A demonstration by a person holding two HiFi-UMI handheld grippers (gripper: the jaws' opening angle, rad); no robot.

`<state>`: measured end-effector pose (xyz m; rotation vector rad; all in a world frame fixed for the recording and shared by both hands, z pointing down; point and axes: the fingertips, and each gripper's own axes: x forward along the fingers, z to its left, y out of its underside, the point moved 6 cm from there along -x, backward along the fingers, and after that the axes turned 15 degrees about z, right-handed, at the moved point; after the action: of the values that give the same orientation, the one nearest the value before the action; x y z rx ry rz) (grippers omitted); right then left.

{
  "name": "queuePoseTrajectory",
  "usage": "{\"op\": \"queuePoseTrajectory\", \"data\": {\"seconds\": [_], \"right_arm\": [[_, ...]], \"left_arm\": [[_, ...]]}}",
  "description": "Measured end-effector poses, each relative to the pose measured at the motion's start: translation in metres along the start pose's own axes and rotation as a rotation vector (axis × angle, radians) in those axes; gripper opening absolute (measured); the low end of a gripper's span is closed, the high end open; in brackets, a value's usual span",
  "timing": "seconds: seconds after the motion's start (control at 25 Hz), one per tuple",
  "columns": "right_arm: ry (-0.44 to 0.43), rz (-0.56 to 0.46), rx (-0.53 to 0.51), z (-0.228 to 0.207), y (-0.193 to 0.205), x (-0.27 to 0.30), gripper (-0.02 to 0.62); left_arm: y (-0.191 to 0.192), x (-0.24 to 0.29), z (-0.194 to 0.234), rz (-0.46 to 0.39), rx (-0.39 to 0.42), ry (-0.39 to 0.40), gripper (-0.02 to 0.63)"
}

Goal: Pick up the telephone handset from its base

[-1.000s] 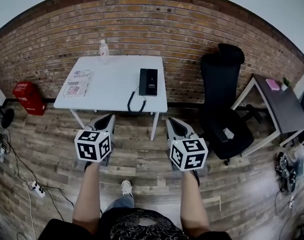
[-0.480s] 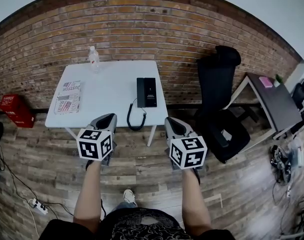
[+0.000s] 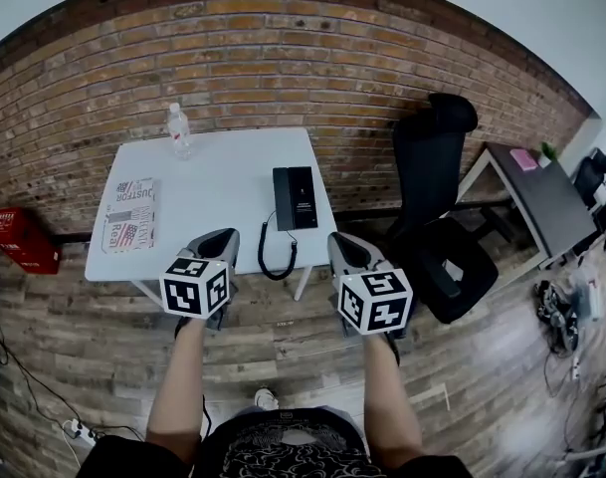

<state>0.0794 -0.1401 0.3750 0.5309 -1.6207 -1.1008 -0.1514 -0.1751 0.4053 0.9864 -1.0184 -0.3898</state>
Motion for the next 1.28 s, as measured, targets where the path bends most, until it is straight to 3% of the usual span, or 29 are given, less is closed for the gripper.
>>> {"op": "queuePoseTrajectory", "data": {"seconds": [0.76,1.28], "right_arm": [[0.01,0.014,0.021,-0.017,-0.013,0.054,0.0],[-0.022,0.044,0.016,-0.075,-0.037,0.121,0.0]], "left_arm": [[-0.007,0.078,0.026,0.066,-0.135,0.3,0.012],[-0.013,0.17,0.06,0.119,-0.291,0.489,0.094]]}}
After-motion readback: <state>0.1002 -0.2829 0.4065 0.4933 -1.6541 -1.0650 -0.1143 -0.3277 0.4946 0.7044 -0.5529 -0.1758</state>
